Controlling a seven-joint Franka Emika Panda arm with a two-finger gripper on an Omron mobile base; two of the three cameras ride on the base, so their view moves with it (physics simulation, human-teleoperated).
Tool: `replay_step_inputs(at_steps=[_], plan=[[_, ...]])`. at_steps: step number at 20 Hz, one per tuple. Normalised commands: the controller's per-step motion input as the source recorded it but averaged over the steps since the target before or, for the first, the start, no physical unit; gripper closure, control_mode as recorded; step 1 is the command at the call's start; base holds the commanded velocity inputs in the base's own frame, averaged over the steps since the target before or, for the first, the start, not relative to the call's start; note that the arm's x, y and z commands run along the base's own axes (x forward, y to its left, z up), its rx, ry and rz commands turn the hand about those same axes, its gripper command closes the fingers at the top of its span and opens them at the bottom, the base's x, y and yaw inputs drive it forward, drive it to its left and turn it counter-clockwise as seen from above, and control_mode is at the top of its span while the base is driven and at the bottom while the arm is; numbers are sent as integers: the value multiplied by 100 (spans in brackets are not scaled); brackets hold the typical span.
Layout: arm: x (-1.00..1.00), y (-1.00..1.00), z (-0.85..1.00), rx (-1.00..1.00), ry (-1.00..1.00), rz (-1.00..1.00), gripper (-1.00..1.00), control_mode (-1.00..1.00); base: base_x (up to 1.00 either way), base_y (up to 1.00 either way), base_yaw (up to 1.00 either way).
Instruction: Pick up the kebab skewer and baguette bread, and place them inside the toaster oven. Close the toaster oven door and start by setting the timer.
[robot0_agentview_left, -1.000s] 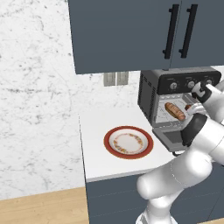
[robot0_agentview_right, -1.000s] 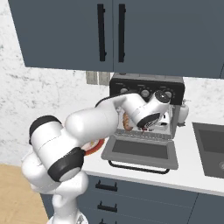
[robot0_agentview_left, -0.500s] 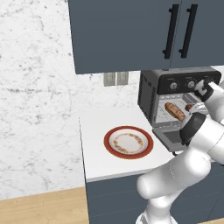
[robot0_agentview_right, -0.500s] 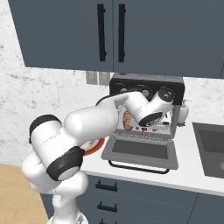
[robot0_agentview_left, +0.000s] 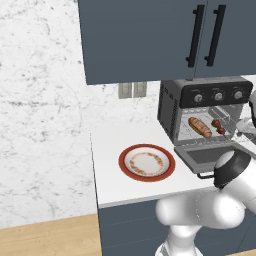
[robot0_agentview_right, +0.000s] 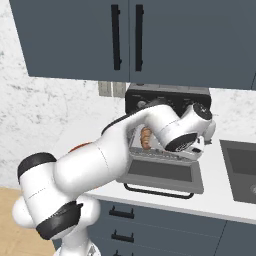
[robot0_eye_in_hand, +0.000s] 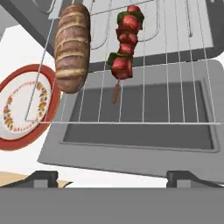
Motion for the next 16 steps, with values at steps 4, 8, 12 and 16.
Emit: replay_step_inputs(at_steps=[4, 8, 12, 16], plan=[[-26, 36, -6, 0, 27, -27, -100, -100, 0, 0, 0], [-1, 20, -20, 0, 23, -23, -100, -100, 0, 0, 0], [-1, 0, -38, 0, 14, -19, -100, -100, 0, 0, 0], [-2, 1, -60, -2, 3, -22, -100, -100, 0, 0, 0]])
